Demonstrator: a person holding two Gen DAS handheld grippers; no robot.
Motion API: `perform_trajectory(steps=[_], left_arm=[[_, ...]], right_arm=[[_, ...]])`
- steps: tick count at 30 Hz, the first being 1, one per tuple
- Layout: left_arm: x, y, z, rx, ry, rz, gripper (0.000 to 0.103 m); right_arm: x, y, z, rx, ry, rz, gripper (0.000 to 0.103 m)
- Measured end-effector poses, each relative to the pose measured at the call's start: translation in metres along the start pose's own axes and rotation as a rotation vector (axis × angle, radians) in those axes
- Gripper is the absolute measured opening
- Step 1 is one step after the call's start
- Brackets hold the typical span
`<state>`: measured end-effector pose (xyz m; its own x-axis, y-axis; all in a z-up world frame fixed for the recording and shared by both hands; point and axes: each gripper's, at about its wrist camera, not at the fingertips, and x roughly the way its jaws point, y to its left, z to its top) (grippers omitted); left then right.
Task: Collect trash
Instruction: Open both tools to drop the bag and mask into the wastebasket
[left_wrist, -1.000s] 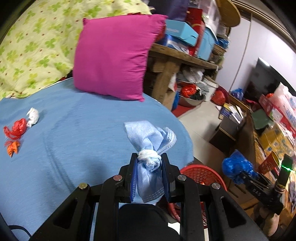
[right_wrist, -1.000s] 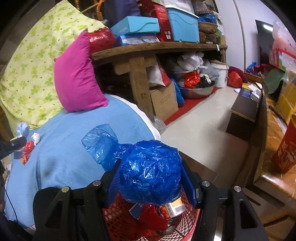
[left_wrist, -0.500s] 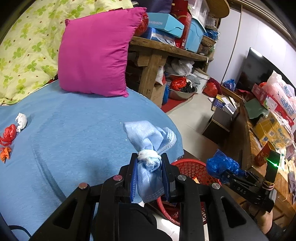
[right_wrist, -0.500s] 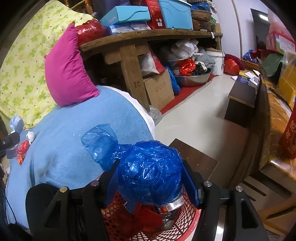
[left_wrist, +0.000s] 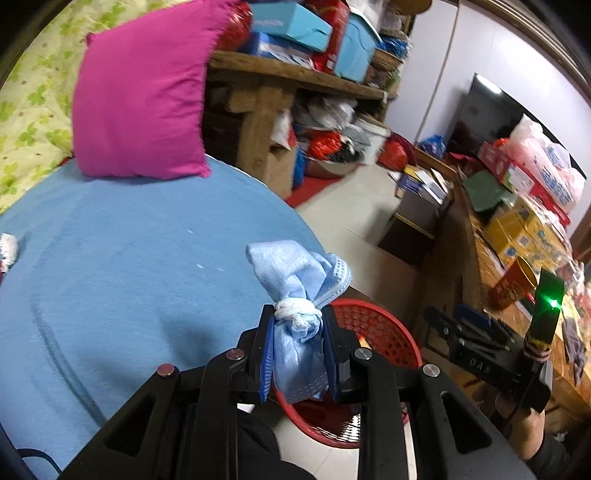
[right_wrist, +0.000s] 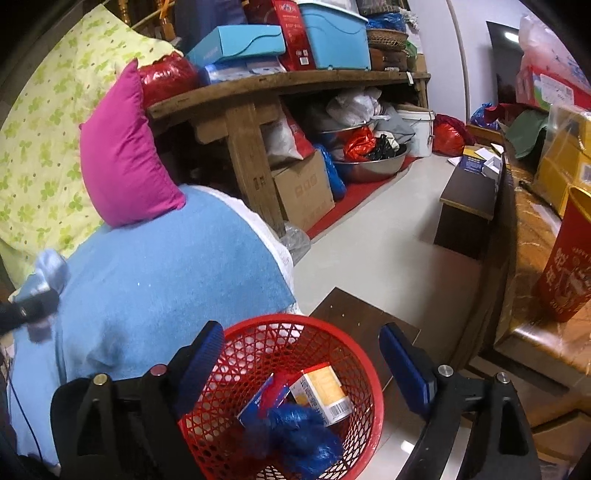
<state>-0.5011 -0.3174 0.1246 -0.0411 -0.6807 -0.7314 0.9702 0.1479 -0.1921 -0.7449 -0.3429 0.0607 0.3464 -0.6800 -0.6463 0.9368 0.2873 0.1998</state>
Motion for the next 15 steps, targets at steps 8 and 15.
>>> perform_trajectory(steps=[8, 15], left_arm=[[0.029, -0.023, -0.005, 0.048, 0.089, -0.054, 0.025], [0.049, -0.033, 0.0, 0.058, 0.135, -0.078, 0.054]], right_arm=[[-0.006, -0.006, 0.005, 0.02, -0.023, 0.011, 0.089], [-0.008, -0.011, 0.008, 0.032, -0.034, 0.016, 0.089]])
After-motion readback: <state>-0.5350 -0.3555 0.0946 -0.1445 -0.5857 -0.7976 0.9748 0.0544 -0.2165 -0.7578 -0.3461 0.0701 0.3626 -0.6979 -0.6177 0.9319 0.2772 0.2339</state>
